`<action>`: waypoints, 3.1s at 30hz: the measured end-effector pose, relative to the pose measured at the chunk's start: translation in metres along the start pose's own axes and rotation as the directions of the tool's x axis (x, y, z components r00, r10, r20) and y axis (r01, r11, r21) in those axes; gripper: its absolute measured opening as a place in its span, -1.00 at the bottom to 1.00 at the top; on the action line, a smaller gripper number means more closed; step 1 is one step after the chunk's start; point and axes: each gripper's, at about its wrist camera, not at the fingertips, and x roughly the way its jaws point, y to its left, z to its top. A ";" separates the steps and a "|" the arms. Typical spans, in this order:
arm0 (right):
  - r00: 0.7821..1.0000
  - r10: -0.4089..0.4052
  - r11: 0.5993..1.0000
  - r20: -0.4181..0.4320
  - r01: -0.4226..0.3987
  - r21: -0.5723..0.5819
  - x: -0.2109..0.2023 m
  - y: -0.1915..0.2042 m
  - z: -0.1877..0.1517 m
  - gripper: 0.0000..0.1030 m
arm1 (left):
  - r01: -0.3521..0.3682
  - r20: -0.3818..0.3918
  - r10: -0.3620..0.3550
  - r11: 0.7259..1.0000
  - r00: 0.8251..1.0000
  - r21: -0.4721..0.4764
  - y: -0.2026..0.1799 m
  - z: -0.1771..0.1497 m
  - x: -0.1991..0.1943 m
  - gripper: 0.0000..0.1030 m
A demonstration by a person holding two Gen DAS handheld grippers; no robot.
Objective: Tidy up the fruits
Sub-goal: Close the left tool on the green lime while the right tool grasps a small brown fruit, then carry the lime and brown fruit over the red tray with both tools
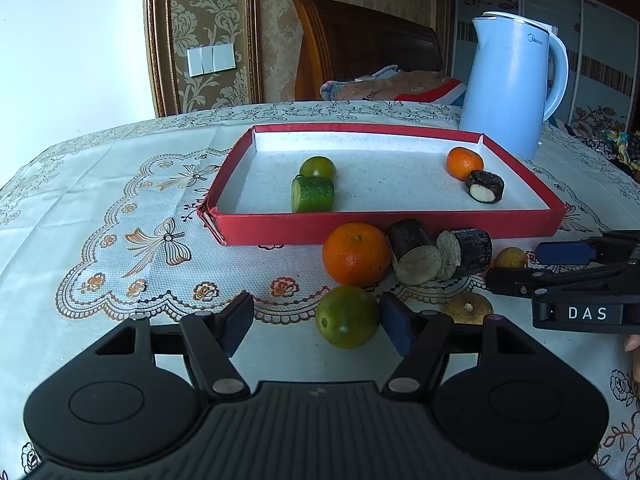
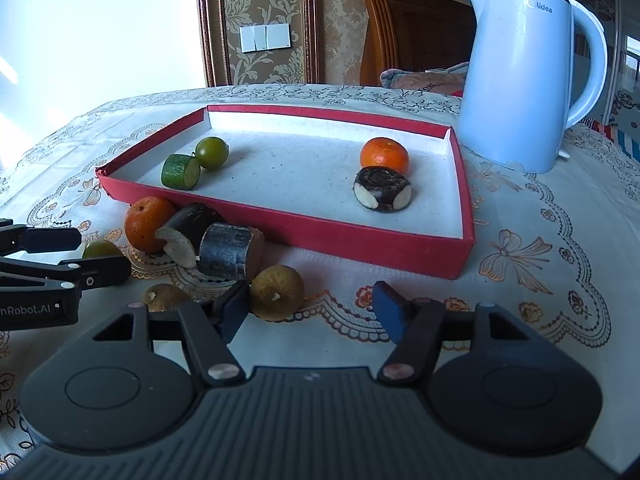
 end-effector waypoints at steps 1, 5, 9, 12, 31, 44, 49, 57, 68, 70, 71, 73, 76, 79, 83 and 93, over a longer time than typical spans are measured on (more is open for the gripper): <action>1.000 0.003 1.000 0.000 -0.003 -0.002 0.000 0.001 0.000 0.18 | -0.003 0.003 0.003 1.000 1.000 -0.001 0.000 0.000 0.000 0.33; 1.000 -0.009 1.000 0.001 0.009 -0.023 0.002 0.005 0.001 0.11 | -0.007 0.009 0.007 1.000 1.000 -0.003 0.001 0.001 -0.001 0.33; 1.000 -0.003 1.000 0.003 0.003 -0.025 0.000 0.005 0.001 0.03 | -0.005 0.008 0.005 1.000 1.000 -0.005 0.001 0.002 0.000 0.33; 1.000 -0.004 1.000 0.004 0.004 -0.024 0.000 0.004 0.001 -0.03 | -0.005 0.010 0.005 1.000 1.000 -0.002 0.001 0.001 -0.001 0.33; 1.000 -0.017 0.998 0.020 0.018 -0.053 -0.002 0.009 0.000 -0.47 | 0.032 0.066 -0.034 0.999 0.997 0.026 -0.003 0.000 -0.012 -0.40; 0.997 -0.037 0.998 0.070 0.034 0.043 -0.012 -0.011 0.000 -0.47 | 0.081 0.077 -0.072 0.990 0.994 -0.119 0.023 0.005 -0.014 -0.43; 0.996 -0.044 0.996 0.079 0.038 0.074 -0.014 -0.018 0.000 -0.47 | 0.112 0.085 -0.099 0.980 0.991 -0.165 0.033 0.007 -0.016 -0.43; 0.997 -0.036 0.997 0.075 0.032 0.067 -0.012 -0.016 -0.001 -0.47 | 0.172 0.095 -0.159 0.974 0.983 -0.150 0.030 0.006 -0.019 -0.47; 0.997 -0.030 0.997 0.068 0.025 0.074 -0.011 -0.017 -0.001 -0.47 | 0.125 0.038 -0.122 0.988 0.992 -0.086 0.018 0.000 -0.014 -0.43; 0.997 -0.028 0.997 0.065 0.023 0.074 -0.010 -0.017 0.000 -0.47 | 0.153 0.035 -0.151 0.985 0.988 -0.084 0.019 -0.003 -0.018 -0.11; 0.998 -0.026 0.997 0.063 0.021 0.074 -0.009 -0.017 -0.001 -0.47 | 0.165 0.031 -0.163 0.982 0.986 -0.087 0.019 -0.004 -0.018 0.35; 0.998 -0.025 0.997 0.063 0.020 0.075 -0.009 -0.017 -0.001 -0.47 | 0.166 0.064 -0.162 0.983 0.985 -0.071 0.015 -0.004 -0.023 0.53; 0.998 -0.024 0.997 0.065 0.019 0.075 -0.010 -0.017 -0.001 -0.47 | 0.101 0.078 -0.098 0.994 0.992 -0.030 0.007 -0.005 -0.024 0.53; 0.998 -0.024 0.997 0.064 0.019 0.070 -0.009 -0.016 -0.001 -0.47 | 0.089 0.053 -0.088 0.996 0.995 -0.024 0.005 -0.005 -0.019 0.46; 0.998 -0.023 0.997 0.063 0.018 0.073 -0.010 -0.017 -0.001 -0.47 | 0.074 0.022 -0.073 0.997 0.997 -0.026 0.006 -0.005 -0.013 -0.29; 0.996 -0.027 0.997 0.085 0.020 0.077 -0.014 -0.017 -0.001 -0.47 | 0.047 0.036 -0.047 0.999 0.998 -0.004 0.004 -0.006 -0.014 -0.41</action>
